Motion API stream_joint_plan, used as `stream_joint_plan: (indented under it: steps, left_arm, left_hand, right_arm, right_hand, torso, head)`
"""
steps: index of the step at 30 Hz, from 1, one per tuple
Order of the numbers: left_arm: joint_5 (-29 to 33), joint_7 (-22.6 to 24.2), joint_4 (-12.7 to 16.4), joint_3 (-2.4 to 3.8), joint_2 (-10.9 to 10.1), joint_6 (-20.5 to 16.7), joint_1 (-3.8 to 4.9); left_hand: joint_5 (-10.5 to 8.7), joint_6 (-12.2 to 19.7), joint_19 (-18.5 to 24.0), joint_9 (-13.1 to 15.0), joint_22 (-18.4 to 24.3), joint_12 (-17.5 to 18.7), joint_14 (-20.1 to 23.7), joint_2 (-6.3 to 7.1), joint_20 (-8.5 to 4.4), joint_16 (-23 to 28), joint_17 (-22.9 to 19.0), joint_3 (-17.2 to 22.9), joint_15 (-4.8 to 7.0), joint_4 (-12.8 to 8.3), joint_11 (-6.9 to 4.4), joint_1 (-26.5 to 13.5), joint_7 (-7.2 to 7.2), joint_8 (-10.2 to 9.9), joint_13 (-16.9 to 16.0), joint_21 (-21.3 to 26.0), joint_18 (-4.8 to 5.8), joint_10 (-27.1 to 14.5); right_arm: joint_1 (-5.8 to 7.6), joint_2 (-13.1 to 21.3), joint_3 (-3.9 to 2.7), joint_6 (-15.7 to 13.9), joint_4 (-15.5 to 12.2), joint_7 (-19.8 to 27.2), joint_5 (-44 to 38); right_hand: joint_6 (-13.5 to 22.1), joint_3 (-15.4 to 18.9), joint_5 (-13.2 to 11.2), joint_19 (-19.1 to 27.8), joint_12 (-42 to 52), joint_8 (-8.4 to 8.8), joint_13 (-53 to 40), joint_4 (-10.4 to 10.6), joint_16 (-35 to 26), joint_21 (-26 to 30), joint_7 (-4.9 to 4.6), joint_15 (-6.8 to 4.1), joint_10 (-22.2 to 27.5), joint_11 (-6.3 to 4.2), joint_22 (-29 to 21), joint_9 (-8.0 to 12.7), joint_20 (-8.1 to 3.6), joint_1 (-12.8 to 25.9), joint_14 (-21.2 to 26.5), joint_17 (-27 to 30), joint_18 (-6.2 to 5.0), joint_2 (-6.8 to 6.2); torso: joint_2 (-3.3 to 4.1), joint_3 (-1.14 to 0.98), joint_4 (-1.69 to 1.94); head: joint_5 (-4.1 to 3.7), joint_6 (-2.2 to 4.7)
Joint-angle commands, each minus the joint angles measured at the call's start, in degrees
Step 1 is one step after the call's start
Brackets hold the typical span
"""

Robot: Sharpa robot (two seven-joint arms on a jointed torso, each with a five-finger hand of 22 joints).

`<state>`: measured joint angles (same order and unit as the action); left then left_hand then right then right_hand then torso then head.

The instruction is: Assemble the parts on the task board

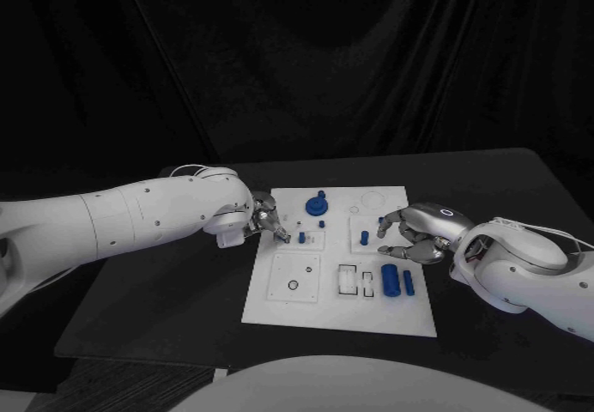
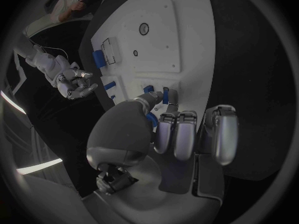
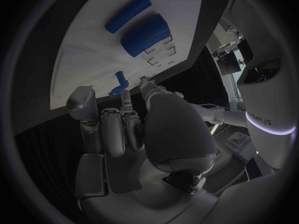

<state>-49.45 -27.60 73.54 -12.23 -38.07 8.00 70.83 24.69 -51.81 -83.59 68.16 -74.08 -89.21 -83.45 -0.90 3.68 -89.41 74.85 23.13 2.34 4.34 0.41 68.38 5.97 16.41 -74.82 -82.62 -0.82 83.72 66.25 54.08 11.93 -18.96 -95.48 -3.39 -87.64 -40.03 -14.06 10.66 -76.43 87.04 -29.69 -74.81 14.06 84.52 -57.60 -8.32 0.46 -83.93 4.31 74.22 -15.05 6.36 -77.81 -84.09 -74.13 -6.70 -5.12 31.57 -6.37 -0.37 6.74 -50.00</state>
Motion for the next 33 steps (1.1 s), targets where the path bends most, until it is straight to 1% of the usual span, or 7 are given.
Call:
stream_joint_plan:
  steps: [1,5,13,18,23,30,33]
  left_arm:
    - [0.0,1.01,-0.2,0.05,0.27,0.44,-0.12]
    - [0.0,1.17,-0.6,0.05,0.65,0.4,-0.25]
    - [0.0,1.41,-1.12,0.05,1.24,0.41,-0.41]
    - [0.0,1.47,-1.16,0.06,1.41,0.58,-0.44]
    - [0.0,1.45,-1.26,0.06,1.65,1.15,-0.51]
    - [0.0,1.45,-2.11,0.06,2.05,1.52,-0.64]
    - [0.0,1.45,-2.5,0.06,2.15,1.54,-0.7]
  left_hand:
    - [5.25,-2.35,-1.27,0.25,-13.13,-0.79,-6.55,-1.04,-0.12,-0.59,15.15,9.95,0.46,-1.6,-0.42,-0.13,-2.0,0.48,-15.18,0.64,-1.27,6.28]
    - [5.21,-2.35,-1.23,0.24,-13.11,-0.79,-6.55,-1.04,-0.12,-0.59,15.15,9.96,0.45,-1.61,-0.42,-0.13,-2.0,0.46,-15.18,0.71,-1.29,6.28]
    - [5.15,-2.35,-1.24,0.22,-13.11,-0.79,-6.55,-1.05,-0.11,-0.59,15.15,9.97,0.44,-1.63,-0.41,-0.15,-1.99,0.43,-15.18,0.7,-1.29,6.28]
    - [5.09,-2.35,-1.23,0.21,-13.11,-0.79,-6.55,-1.07,-0.11,-0.59,15.15,9.99,0.44,-1.64,-0.4,-0.17,-1.99,0.4,-15.18,0.7,-1.29,6.28]
    - [4.95,-2.33,-1.18,0.17,-13.08,-0.79,-6.55,-1.1,-0.1,-0.59,15.15,10.01,0.42,-1.66,-0.39,-0.2,-1.97,0.34,-15.18,0.79,-1.31,6.28]
    - [4.88,-2.31,-1.16,0.15,-13.08,-0.79,-6.55,-1.12,-0.1,-0.59,15.15,10.02,0.42,-1.67,-0.38,-0.21,-1.96,0.31,-15.18,0.81,-1.31,6.28]
    - [4.75,-2.27,-1.16,0.12,-13.08,-0.79,-6.55,-1.17,-0.09,-0.59,15.15,10.05,0.4,-1.68,-0.36,-0.22,-1.94,0.25,-15.18,0.81,-1.31,6.28]
  right_arm:
    - [-0.14,-0.01,-0.04,0.2,-0.06,-0.86,-0.14]
    - [-0.15,-0.02,-0.04,0.21,-0.06,-0.87,-0.14]
    - [-0.15,0.05,-0.04,0.21,-0.13,-0.91,-0.14]
    - [-0.15,0.04,-0.04,0.23,-0.13,-0.94,-0.14]
    - [-0.15,-0.05,-0.04,0.26,-0.1,-0.98,-0.14]
    - [-0.17,-0.07,-0.04,0.28,-0.09,-1.0,-0.14]
    - [-0.19,-0.07,-0.04,0.29,-0.09,-1.01,-0.14]
  right_hand:
    - [-0.27,0.73,1.45,0.62,0.23,-0.96,-11.04,-0.2,-0.61,0.67,-0.32,0.02,-0.3,0.03,6.92,0.68,0.21,-0.95,-2.44,-10.59,0.09,0.32]
    - [-0.29,0.68,1.58,0.64,0.24,-0.98,-11.05,-0.27,-0.59,0.74,-0.32,0.01,-0.31,0.03,6.92,0.71,0.21,-1.12,-2.44,-10.6,0.08,0.39]
    - [-0.29,0.68,1.58,0.64,0.24,-0.98,-11.05,-0.27,-0.59,0.74,-0.32,0.01,-0.31,0.03,6.92,0.71,0.21,-1.12,-2.44,-10.6,0.08,0.39]
    - [-0.29,0.68,1.58,0.64,0.24,-0.98,-11.05,-0.27,-0.59,0.74,-0.32,0.01,-0.31,0.03,6.92,0.71,0.21,-1.12,-2.44,-10.6,0.08,0.39]
    - [-0.31,0.65,1.63,0.65,0.25,-0.99,-11.06,-0.29,-0.59,0.77,-0.33,0.01,-0.32,0.03,6.92,0.73,0.21,-1.19,-2.44,-10.6,0.08,0.45]
    - [-0.31,0.65,1.63,0.65,0.25,-0.99,-11.06,-0.29,-0.59,0.77,-0.33,0.01,-0.32,0.03,6.92,0.73,0.21,-1.19,-2.44,-10.6,0.08,0.45]
    - [-0.31,0.65,1.63,0.65,0.25,-0.99,-11.06,-0.29,-0.59,0.77,-0.33,0.01,-0.32,0.03,6.92,0.73,0.21,-1.19,-2.44,-10.6,0.08,0.45]
  torso:
    - [0.01,0.01,0.0]
    - [0.01,0.01,-0.01]
    - [0.03,-0.02,0.0]
    - [0.03,0.0,0.03]
    - [0.03,0.03,-0.04]
    - [0.03,-0.01,-0.01]
    - [0.02,0.02,-0.03]
  head:
    - [0.01,0.0]
    - [0.09,0.0]
    - [-0.09,0.0]
    - [-0.11,0.0]
    - [-0.11,0.0]
    - [-0.27,0.0]
    - [-0.24,0.0]
